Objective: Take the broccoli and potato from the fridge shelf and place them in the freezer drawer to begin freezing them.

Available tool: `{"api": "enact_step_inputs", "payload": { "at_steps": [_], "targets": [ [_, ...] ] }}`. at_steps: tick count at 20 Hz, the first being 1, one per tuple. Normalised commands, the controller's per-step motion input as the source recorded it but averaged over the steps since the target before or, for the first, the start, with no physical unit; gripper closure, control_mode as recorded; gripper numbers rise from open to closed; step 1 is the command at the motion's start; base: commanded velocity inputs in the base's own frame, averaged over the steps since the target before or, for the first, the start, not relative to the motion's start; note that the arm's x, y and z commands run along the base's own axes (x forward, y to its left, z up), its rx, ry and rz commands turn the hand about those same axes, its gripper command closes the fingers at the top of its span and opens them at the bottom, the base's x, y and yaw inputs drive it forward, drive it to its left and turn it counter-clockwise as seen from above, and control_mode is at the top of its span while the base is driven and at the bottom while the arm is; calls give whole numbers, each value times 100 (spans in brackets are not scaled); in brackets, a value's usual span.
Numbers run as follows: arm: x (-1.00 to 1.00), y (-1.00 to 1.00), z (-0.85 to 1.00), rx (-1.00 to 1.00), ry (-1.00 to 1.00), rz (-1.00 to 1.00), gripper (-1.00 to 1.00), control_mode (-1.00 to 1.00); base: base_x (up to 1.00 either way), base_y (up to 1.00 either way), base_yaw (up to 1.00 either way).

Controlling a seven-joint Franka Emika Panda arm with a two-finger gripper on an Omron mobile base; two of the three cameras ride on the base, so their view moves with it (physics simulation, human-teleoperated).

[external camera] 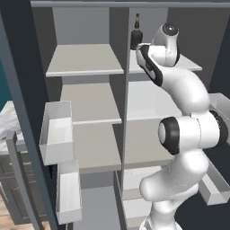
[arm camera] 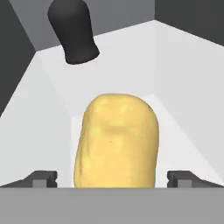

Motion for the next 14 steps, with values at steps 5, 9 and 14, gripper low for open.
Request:
{"api": "enact_step_inputs", "payload": {
  "at_steps": [5, 9, 14],
  "targets": [
    [50, -4, -5, 0, 3, 0, -100, -100, 0, 0, 0],
    [5, -5, -30, 0, 0, 0, -100, -100, 0, 0, 0],
    [0, -1, -43, 0, 0, 0, 100, -100, 0, 0, 0]
  ]
}}
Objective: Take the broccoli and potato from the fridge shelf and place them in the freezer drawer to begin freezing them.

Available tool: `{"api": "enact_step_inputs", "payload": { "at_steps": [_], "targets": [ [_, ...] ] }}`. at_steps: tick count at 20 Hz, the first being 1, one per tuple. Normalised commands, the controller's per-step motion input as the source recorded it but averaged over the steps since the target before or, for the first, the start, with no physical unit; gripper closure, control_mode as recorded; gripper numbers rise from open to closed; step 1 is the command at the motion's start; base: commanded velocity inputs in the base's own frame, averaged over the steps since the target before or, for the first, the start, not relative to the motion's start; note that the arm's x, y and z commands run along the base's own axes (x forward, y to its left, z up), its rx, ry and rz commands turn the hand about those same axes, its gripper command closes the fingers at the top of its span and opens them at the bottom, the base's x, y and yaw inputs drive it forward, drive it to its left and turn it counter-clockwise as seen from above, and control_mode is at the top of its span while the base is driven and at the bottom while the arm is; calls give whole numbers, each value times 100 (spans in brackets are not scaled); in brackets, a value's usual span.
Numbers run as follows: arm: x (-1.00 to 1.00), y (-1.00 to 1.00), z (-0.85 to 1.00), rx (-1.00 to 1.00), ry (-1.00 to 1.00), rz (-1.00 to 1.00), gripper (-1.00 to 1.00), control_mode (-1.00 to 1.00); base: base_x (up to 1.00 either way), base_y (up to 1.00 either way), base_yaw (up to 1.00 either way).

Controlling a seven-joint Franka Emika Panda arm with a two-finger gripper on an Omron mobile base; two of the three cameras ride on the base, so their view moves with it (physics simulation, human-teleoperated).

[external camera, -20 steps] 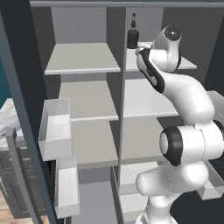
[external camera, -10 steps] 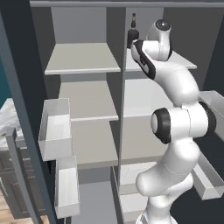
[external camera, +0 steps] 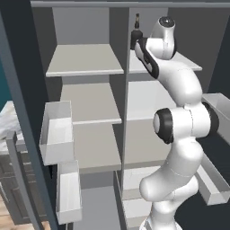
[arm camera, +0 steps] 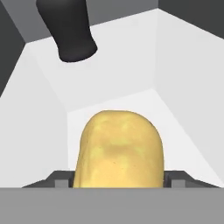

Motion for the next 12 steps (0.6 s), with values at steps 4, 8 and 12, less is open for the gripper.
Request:
{"api": "enact_step_inputs", "payload": {
  "at_steps": [4, 8, 12],
  "targets": [
    [6, -1, -28, 0, -5, 3, 100, -100, 0, 0, 0],
    [-2, 5, -10, 0, -19, 6, 100, -100, 0, 0, 0],
    [-53, 41, 0, 0, -4, 14, 100, -100, 0, 0, 0]
  ]
}}
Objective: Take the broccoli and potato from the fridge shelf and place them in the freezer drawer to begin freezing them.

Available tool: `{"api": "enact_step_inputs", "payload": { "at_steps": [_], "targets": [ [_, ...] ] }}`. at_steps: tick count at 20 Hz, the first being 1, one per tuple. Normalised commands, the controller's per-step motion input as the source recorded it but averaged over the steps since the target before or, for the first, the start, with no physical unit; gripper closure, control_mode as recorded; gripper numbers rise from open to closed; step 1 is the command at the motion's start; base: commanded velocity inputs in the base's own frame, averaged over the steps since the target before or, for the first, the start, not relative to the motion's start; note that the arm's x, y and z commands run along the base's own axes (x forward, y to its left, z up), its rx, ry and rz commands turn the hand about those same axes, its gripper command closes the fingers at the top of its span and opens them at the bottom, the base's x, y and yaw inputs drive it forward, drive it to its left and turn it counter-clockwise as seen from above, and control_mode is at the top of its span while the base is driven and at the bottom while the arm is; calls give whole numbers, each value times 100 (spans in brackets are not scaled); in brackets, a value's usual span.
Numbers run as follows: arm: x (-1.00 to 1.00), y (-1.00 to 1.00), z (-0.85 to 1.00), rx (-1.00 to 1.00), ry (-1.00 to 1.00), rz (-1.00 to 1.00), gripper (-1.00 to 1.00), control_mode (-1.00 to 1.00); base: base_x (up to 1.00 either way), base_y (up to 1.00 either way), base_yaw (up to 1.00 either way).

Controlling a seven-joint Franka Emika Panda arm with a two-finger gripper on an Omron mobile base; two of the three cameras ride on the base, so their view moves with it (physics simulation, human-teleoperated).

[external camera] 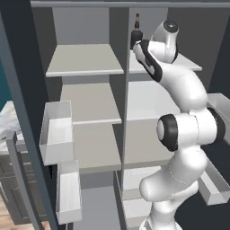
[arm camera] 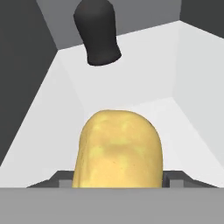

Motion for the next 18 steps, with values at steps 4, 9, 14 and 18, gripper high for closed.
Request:
{"api": "enact_step_inputs", "payload": {
  "at_steps": [4, 9, 14, 18],
  "targets": [
    [-98, 26, 3, 0, -3, 3, 100, -100, 0, 0, 0],
    [-100, 0, 20, -1, -11, 0, 100, -100, 0, 0, 0],
    [-100, 0, 21, -1, -5, 0, 100, -100, 0, 0, 0],
    [-100, 2, -1, 0, 0, -1, 100, -100, 0, 0, 0]
  ]
}}
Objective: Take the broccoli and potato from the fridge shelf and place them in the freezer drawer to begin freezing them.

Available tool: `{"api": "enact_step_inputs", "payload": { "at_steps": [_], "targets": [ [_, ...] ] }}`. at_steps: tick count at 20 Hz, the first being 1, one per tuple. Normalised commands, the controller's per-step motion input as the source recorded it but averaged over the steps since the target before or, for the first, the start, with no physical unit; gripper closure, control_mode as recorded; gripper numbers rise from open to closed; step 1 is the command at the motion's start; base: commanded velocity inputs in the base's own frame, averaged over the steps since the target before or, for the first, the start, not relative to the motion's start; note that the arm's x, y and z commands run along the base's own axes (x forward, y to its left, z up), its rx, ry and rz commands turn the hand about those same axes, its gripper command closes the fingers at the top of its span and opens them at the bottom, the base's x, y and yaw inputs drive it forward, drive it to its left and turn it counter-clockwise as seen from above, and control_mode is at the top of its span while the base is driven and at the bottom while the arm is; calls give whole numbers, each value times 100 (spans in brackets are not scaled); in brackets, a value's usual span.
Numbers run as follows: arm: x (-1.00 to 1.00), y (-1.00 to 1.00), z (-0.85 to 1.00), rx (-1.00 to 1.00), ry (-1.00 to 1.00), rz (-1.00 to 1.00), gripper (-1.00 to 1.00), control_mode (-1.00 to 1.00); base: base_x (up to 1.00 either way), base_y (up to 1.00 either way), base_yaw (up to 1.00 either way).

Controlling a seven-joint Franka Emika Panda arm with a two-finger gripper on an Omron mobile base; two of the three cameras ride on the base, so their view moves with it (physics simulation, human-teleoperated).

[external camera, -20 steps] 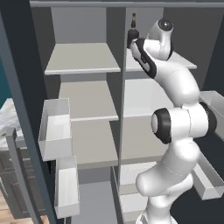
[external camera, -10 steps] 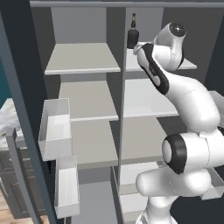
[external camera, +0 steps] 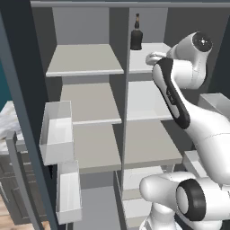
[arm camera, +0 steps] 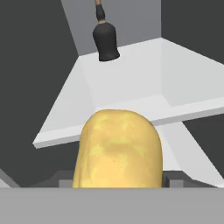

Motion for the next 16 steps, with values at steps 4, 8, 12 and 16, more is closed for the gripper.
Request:
{"api": "enact_step_inputs", "payload": {
  "at_steps": [4, 8, 12, 16],
  "targets": [
    [-100, 0, -21, 0, 9, -2, 100, -100, 0, 0, 0],
    [-80, 18, -51, -9, 27, 0, 100, -100, 0, 0, 0],
    [-50, 19, -65, -6, 28, 0, 100, -100, 0, 0, 0],
    [-45, 2, -44, 0, 28, 0, 100, -100, 0, 0, 0]
  ]
}}
